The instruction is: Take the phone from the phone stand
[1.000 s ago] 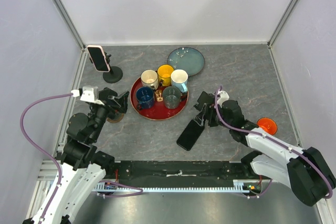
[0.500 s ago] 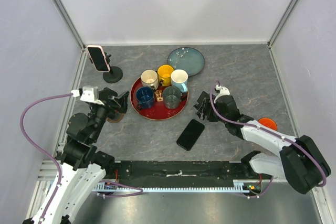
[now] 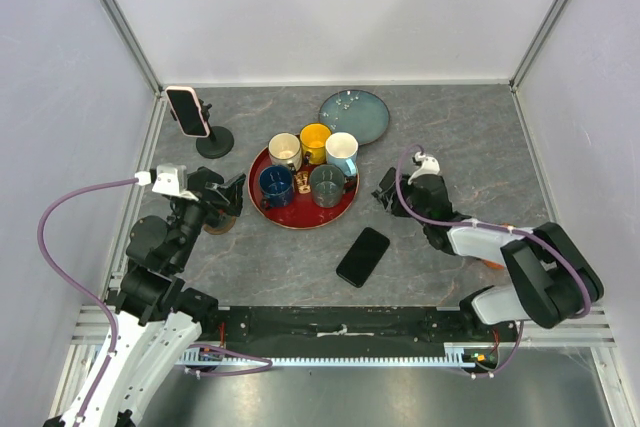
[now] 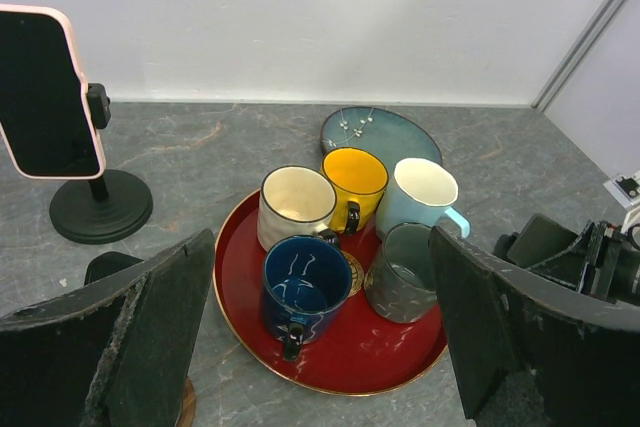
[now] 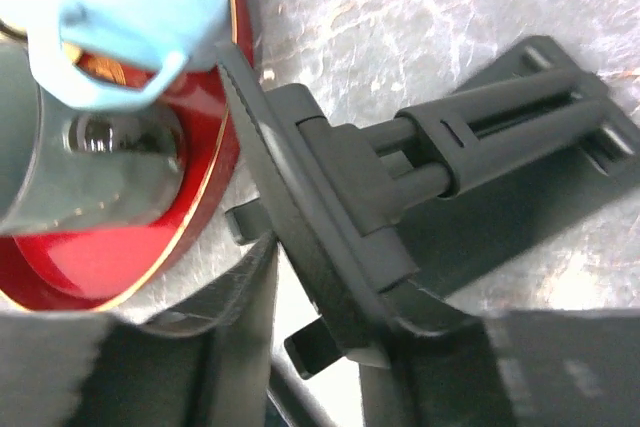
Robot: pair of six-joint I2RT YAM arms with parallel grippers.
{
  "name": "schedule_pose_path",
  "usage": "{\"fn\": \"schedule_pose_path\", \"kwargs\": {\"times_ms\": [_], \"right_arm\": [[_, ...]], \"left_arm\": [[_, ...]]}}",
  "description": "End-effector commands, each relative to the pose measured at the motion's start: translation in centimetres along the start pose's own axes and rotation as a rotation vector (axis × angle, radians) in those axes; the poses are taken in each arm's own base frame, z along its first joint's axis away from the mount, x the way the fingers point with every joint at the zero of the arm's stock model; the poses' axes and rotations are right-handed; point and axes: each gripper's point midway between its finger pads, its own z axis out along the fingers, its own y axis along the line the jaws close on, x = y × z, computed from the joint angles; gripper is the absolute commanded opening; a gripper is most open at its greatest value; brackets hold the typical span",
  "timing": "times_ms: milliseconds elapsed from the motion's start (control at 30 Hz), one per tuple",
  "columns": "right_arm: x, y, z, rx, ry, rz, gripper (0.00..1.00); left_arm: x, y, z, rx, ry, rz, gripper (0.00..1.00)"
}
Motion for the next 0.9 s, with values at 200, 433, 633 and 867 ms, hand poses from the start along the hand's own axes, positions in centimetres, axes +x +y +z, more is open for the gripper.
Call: {"fn": "schedule_pose_path", "kwargs": {"times_ms": [200, 433, 633, 867], "right_arm": [[-9.3, -2.5, 2.6, -0.03, -0.285, -0.027, 0.23], [-16.0, -7.2, 5.2, 0.004, -0.427, -0.036, 0.15], [-22.6, -9.6, 7.8, -0.025, -0.529, -0.023, 0.13], [-25.0, -13.3, 10.5, -0.03, -0.538, 0.05, 0.18]], "left_arm": [[-0.8, -0.3, -0.1, 0.016, -0.033, 0.015, 0.94], [-0.6, -0.2, 0.0, 0.015, -0.026, 0.018, 0.94], [-0.5, -0.2, 0.1, 0.011, -0.023, 0.018, 0.94], [-0.1, 0.1, 0.3, 0.001, -0.011, 0.026, 0.94]]}}
